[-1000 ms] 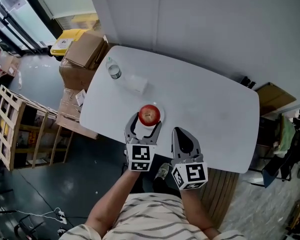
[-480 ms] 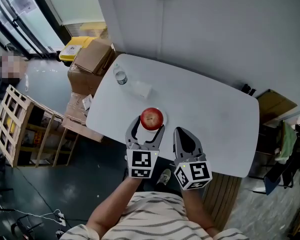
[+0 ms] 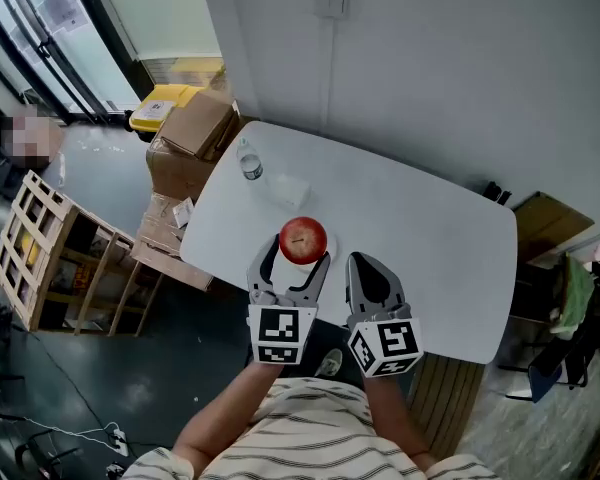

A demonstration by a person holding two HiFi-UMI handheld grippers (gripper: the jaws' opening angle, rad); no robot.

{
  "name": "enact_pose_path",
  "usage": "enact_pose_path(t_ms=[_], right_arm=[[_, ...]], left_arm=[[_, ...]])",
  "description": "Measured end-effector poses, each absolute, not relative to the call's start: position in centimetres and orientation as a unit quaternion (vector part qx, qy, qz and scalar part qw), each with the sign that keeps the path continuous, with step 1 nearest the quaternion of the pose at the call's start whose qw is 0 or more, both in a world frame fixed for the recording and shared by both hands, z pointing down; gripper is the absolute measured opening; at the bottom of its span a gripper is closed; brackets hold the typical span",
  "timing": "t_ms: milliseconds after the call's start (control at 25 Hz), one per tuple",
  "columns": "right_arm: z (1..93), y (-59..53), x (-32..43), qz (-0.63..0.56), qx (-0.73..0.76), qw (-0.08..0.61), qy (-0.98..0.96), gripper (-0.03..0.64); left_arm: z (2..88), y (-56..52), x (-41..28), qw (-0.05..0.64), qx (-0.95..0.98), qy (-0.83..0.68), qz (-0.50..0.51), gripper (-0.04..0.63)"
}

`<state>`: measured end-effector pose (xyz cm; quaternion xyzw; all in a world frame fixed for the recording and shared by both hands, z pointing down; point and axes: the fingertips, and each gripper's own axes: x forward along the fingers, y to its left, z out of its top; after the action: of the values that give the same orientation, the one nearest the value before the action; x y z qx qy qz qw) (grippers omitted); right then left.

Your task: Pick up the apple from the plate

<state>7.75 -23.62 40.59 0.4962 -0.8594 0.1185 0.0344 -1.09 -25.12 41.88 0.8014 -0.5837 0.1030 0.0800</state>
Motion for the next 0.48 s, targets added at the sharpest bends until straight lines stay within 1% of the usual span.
enact_pose_path(t_ms=[480], right_arm=[[37.9,-22.8,6.9,0.085,0.484,0.025,-0.87,0.011]], left_arm=[[38.8,-23.7,-1.7,0.059,0.797,-0.597,0.073,0.36]])
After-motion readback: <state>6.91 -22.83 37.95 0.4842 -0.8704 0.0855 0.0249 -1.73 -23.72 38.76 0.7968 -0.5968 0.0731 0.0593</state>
